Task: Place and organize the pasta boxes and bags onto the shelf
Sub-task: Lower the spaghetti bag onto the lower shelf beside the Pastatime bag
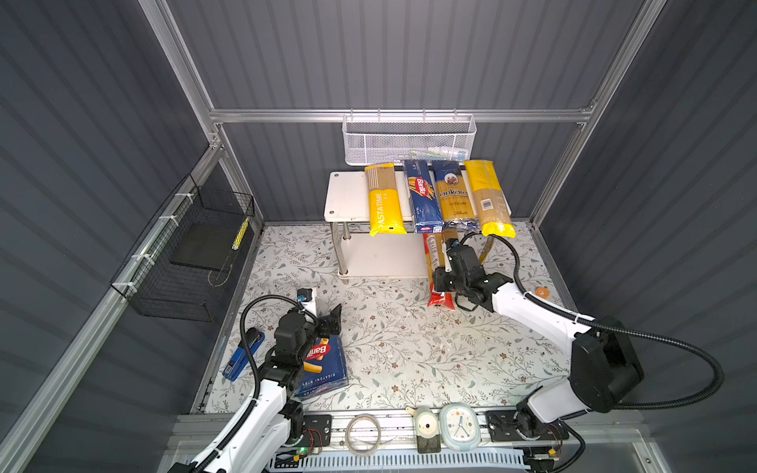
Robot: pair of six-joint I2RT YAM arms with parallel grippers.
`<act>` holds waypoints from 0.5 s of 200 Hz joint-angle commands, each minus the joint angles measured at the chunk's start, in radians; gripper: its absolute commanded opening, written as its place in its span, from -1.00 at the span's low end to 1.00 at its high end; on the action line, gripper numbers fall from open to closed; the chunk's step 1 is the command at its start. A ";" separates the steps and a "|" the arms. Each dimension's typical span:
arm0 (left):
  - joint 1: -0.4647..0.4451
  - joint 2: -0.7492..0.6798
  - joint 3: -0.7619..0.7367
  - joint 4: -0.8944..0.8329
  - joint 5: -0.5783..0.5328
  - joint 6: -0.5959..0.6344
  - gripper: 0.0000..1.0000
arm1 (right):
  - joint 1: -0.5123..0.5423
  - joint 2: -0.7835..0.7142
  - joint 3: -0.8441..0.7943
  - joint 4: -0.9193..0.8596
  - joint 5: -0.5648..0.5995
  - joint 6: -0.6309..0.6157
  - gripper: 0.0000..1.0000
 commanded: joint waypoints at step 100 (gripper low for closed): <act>-0.006 0.001 0.024 0.011 -0.008 0.012 0.99 | -0.034 0.115 0.185 0.153 -0.015 -0.013 -0.73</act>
